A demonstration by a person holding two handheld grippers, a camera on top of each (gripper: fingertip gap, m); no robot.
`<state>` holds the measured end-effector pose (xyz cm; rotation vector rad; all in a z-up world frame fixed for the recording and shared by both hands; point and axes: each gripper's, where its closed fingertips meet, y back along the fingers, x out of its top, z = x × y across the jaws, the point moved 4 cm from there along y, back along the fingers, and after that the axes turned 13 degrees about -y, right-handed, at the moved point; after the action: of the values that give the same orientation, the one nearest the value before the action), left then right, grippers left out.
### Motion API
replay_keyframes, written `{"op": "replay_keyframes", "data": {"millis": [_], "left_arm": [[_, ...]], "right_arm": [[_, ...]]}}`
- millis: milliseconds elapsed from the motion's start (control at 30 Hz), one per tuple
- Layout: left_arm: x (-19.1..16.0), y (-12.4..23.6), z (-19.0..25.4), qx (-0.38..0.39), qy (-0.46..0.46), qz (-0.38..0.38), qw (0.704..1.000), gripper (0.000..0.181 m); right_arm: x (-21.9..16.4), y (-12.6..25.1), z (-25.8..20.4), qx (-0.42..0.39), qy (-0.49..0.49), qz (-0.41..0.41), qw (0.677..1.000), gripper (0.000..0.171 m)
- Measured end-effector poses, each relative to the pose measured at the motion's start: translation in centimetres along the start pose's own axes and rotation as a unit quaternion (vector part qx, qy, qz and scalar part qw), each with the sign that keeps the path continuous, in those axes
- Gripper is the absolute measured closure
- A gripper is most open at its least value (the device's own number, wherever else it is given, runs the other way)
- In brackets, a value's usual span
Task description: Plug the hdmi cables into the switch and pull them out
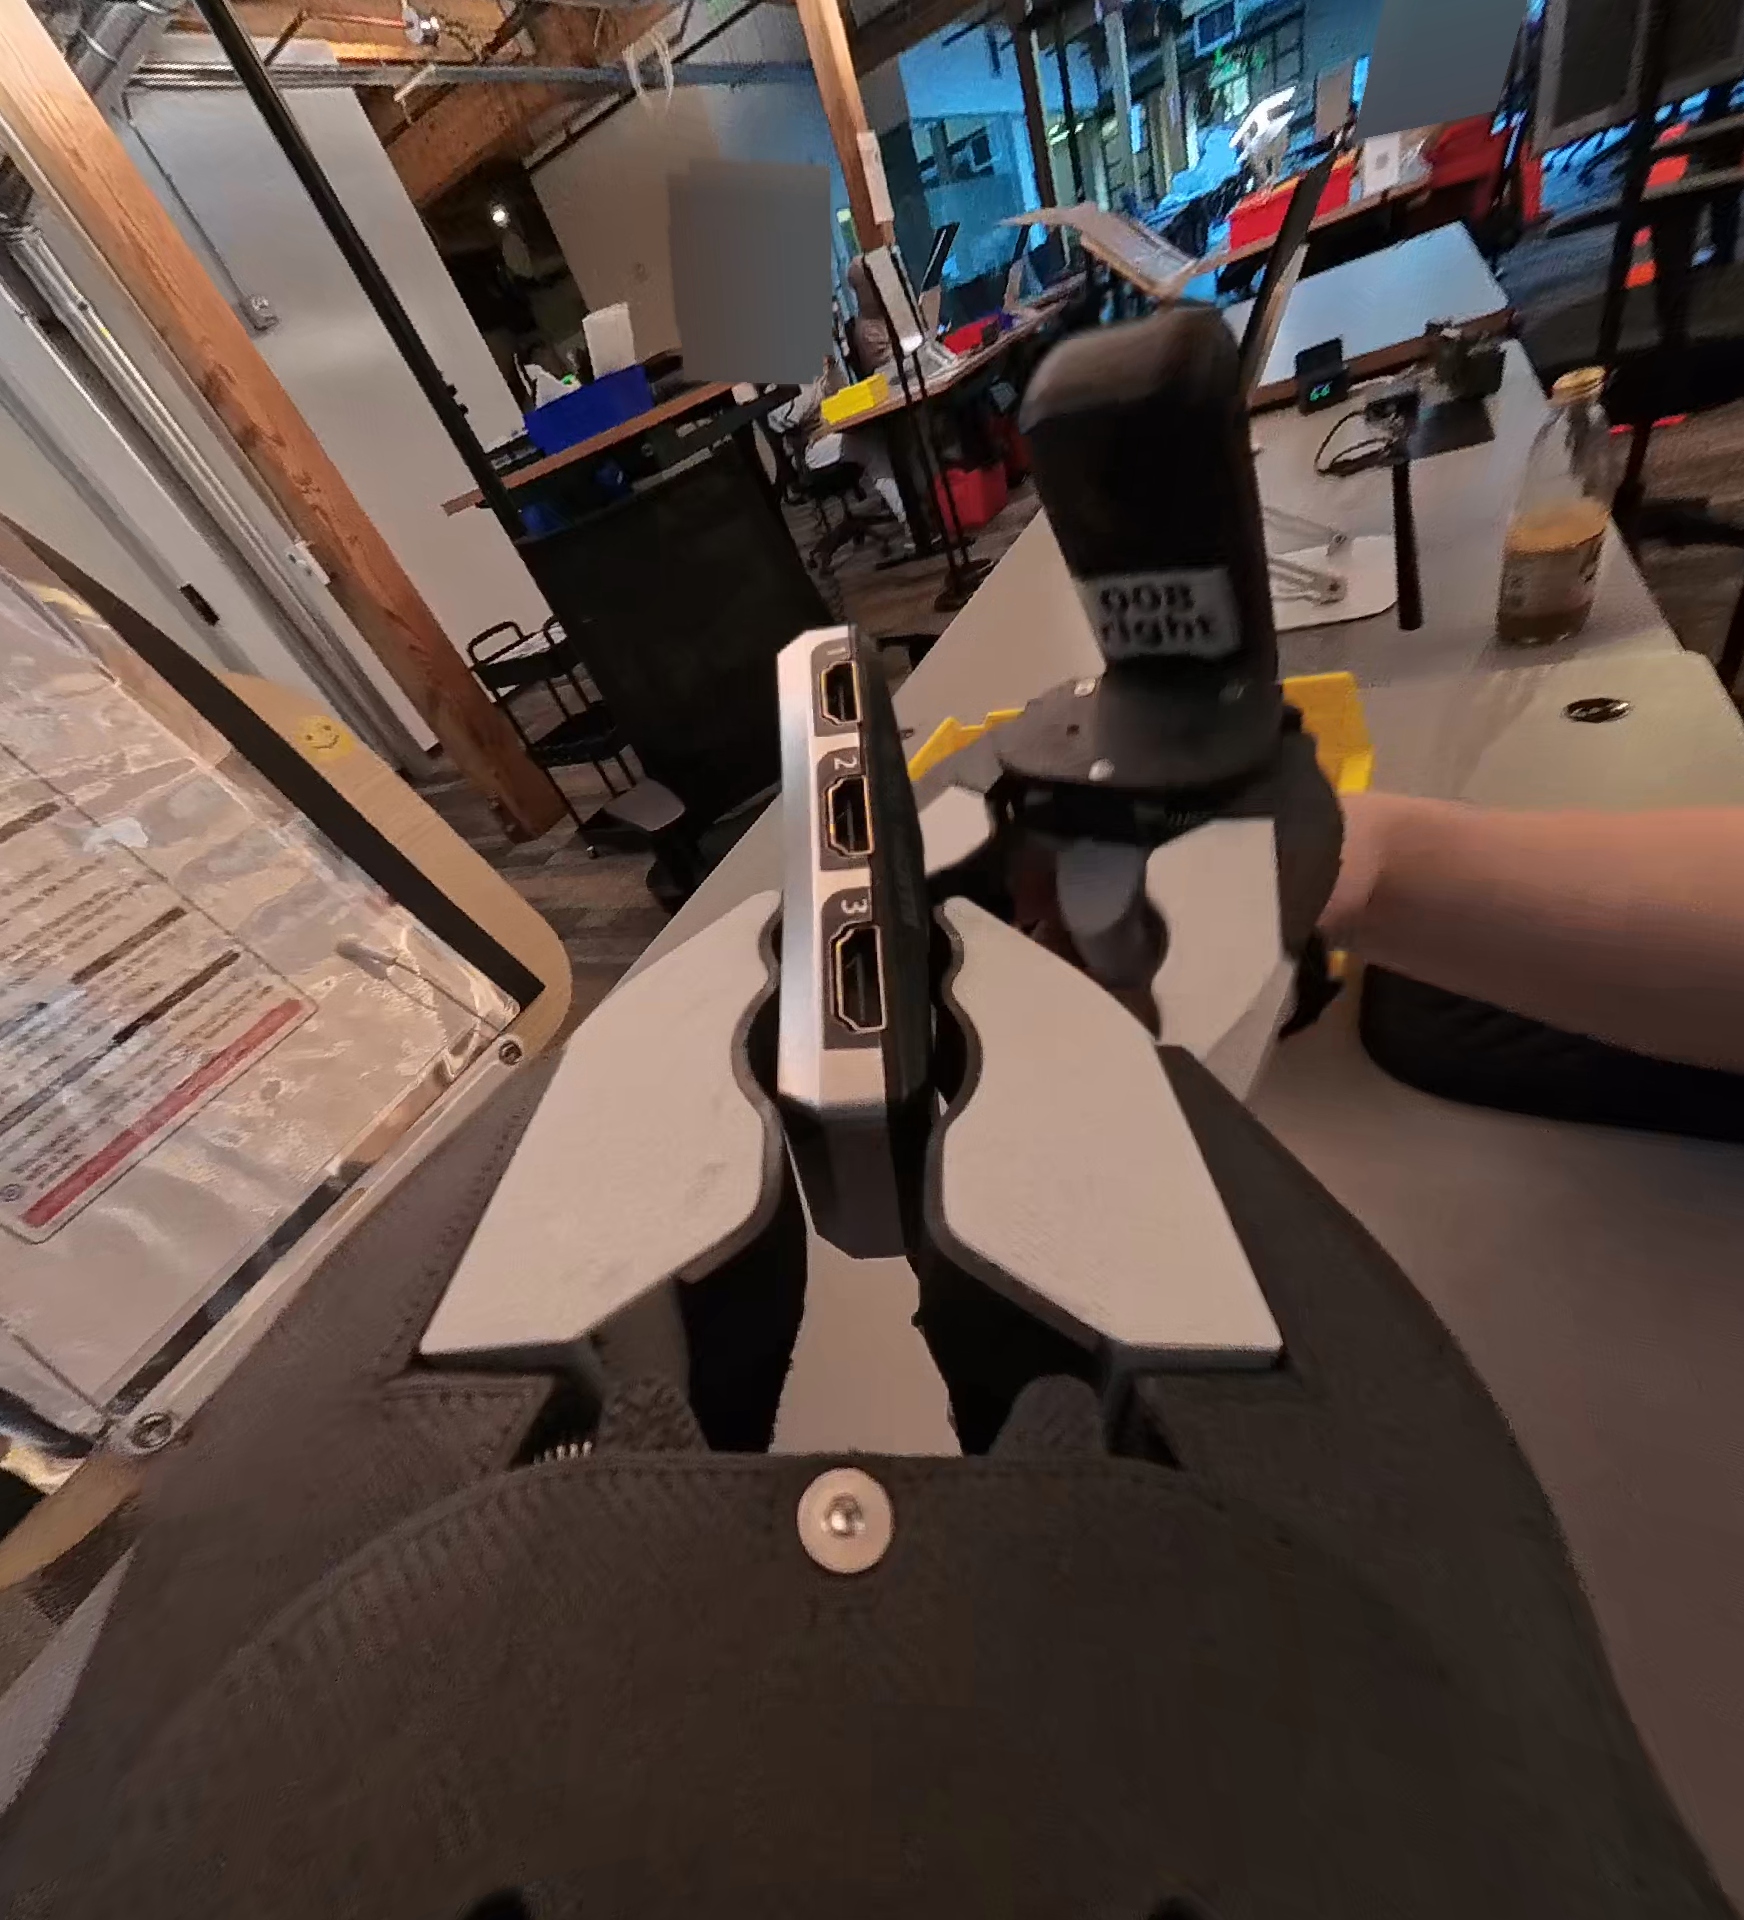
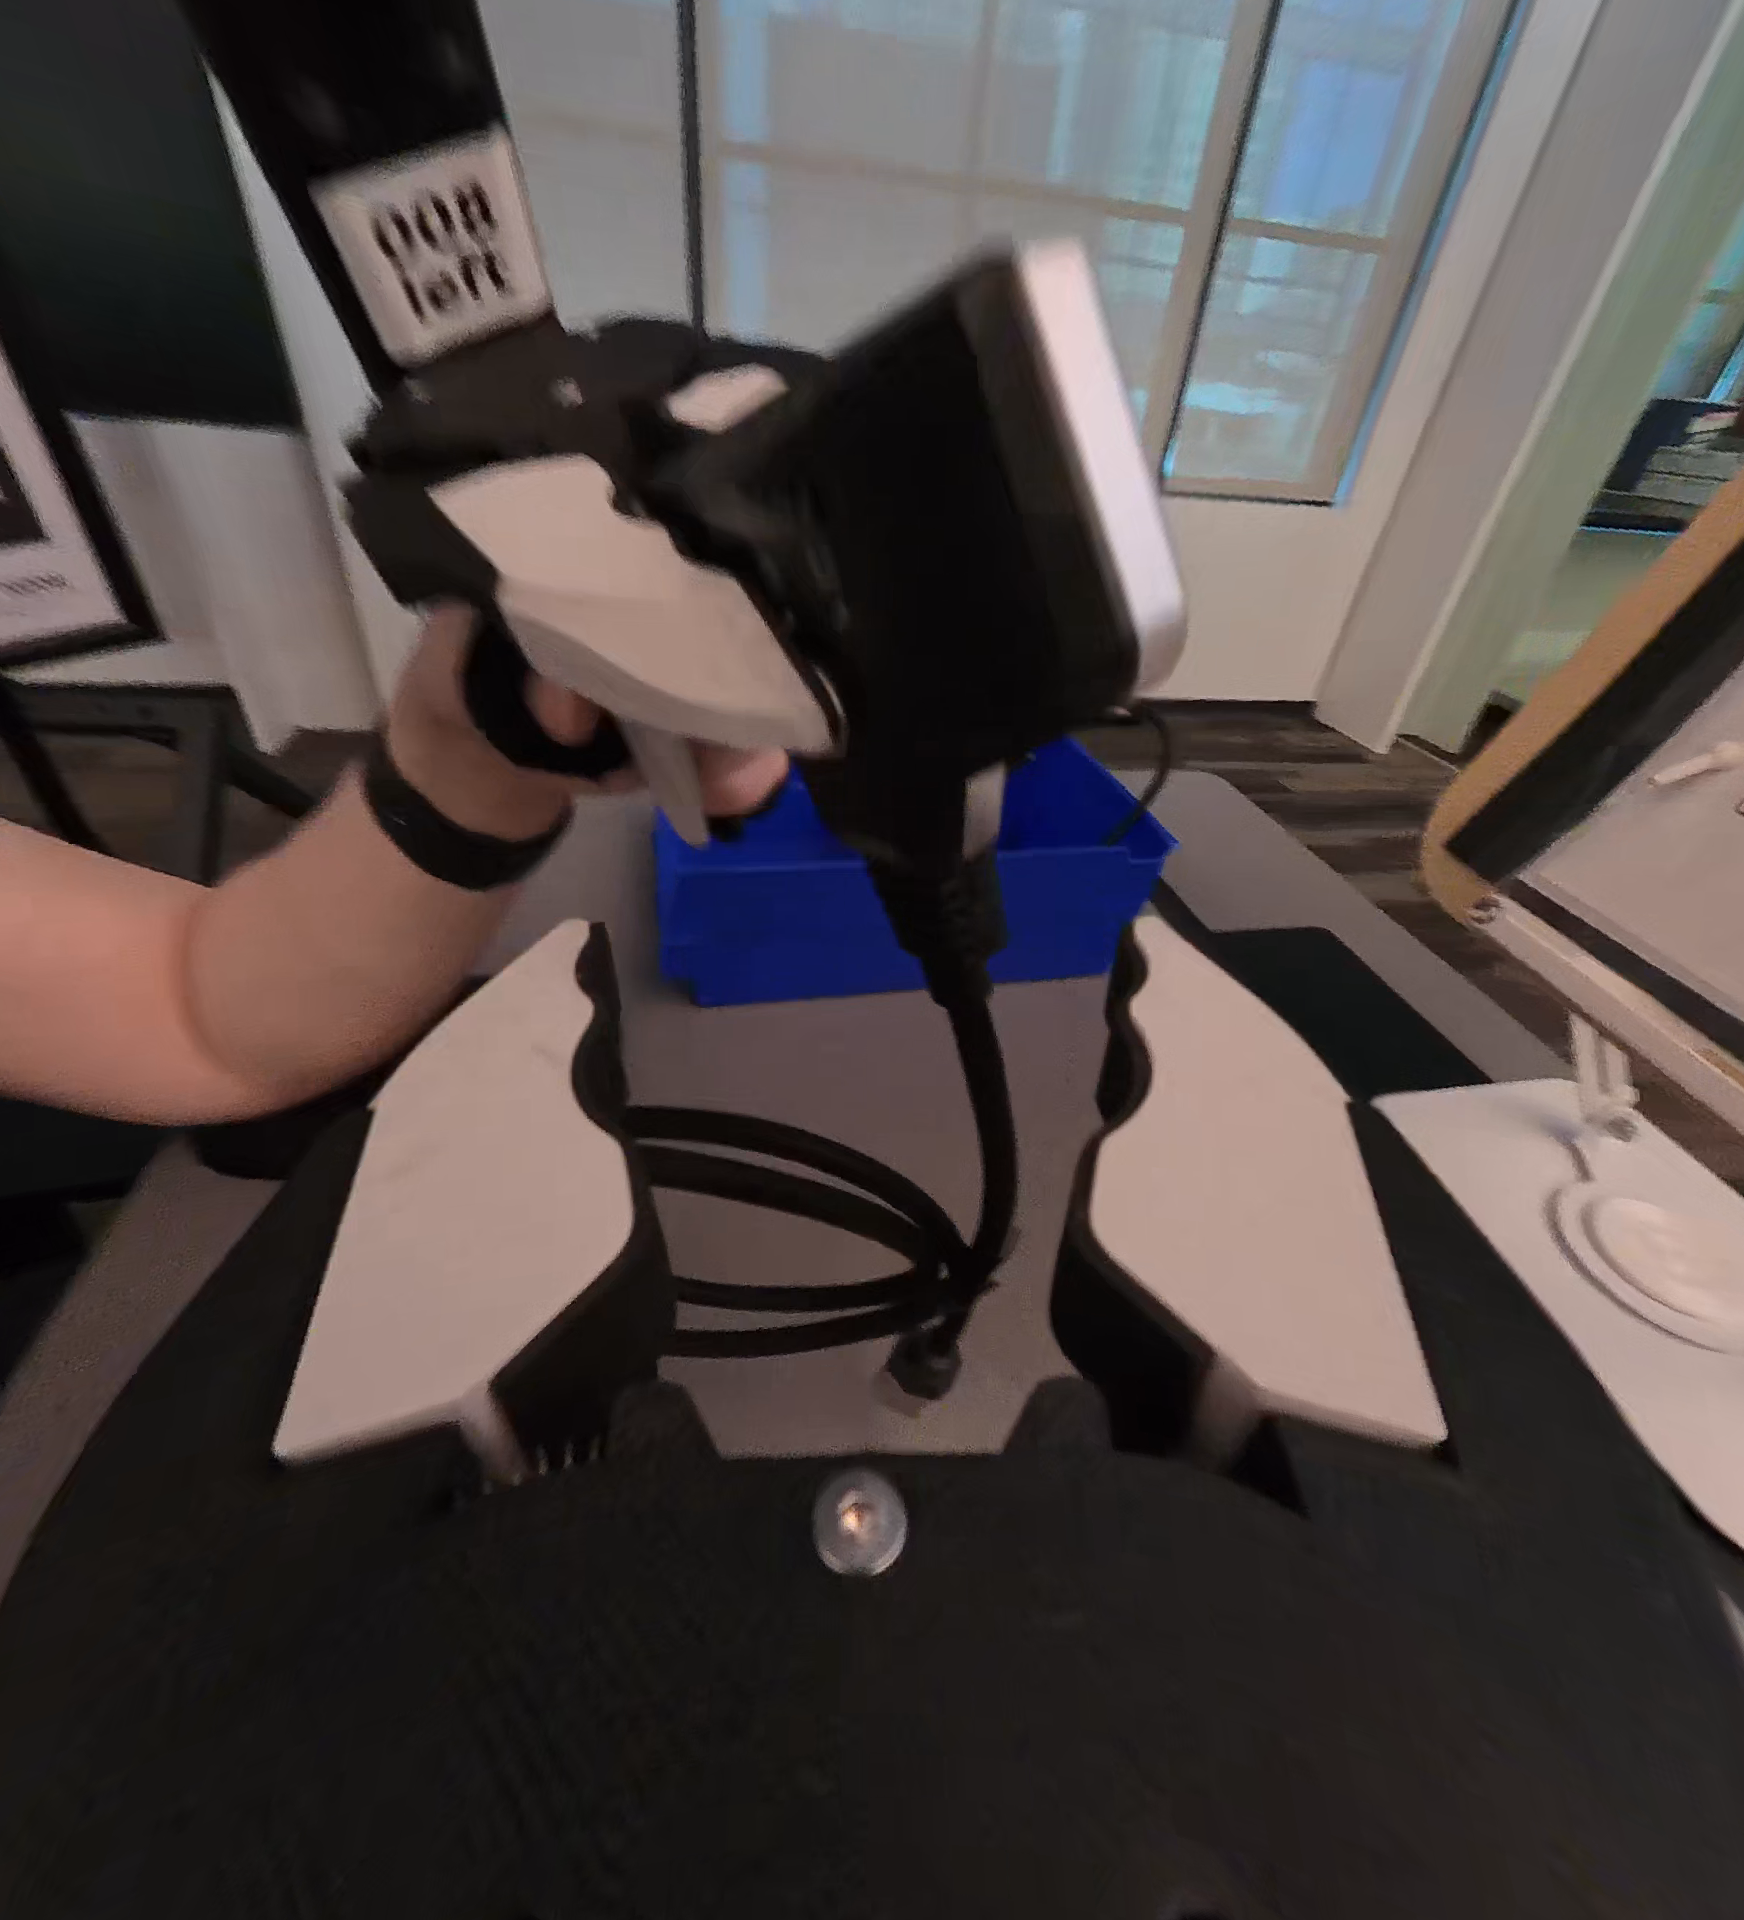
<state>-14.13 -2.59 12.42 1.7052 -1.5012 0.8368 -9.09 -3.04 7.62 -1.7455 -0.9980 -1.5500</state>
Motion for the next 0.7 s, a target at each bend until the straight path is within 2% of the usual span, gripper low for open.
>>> {"op": "replay_keyframes", "data": {"millis": [33,167,300,500,533,567,600,700], "left_arm": [[0.2,0.1,0.0,-0.002,0.004,0.006,1.0,0.16],[0.7,0.8,-0.3,0.0,0.009,0.021,1.0,0.16],[1.2,1.3,-0.3,-0.013,0.025,0.041,0.999,0.16],[2.5,2.0,0.2,-0.049,0.051,0.09,0.993,0.16],[2.7,2.1,0.3,-0.057,0.055,0.097,0.992,0.16],[2.9,2.2,0.4,-0.062,0.058,0.104,0.991,0.16],[3.0,2.3,0.5,-0.067,0.061,0.108,0.99,0.16],[3.0,2.5,0.5,-0.077,0.072,0.114,0.988,0.16]], "right_arm": [[-0.6,-0.4,0.3,-0.01,0.008,-0.011,1.0,0.08],[-2.1,-0.4,0.5,0.019,0.001,-0.049,0.999,0.091],[-2.6,0.4,-1.0,0.119,-0.012,-0.046,0.992,0.082],[-5.2,0.1,-0.3,0.092,0.074,-0.094,0.989,0.085],[-5.4,-0.1,-0.2,0.083,0.082,-0.099,0.988,0.092],[-5.5,-0.2,-0.4,0.093,0.085,-0.101,0.987,0.11],[-5.4,-0.1,-0.9,0.111,0.084,-0.104,0.985,0.136],[-4.9,0.3,-0.2,0.1,0.062,-0.113,0.987,0.158]]}}
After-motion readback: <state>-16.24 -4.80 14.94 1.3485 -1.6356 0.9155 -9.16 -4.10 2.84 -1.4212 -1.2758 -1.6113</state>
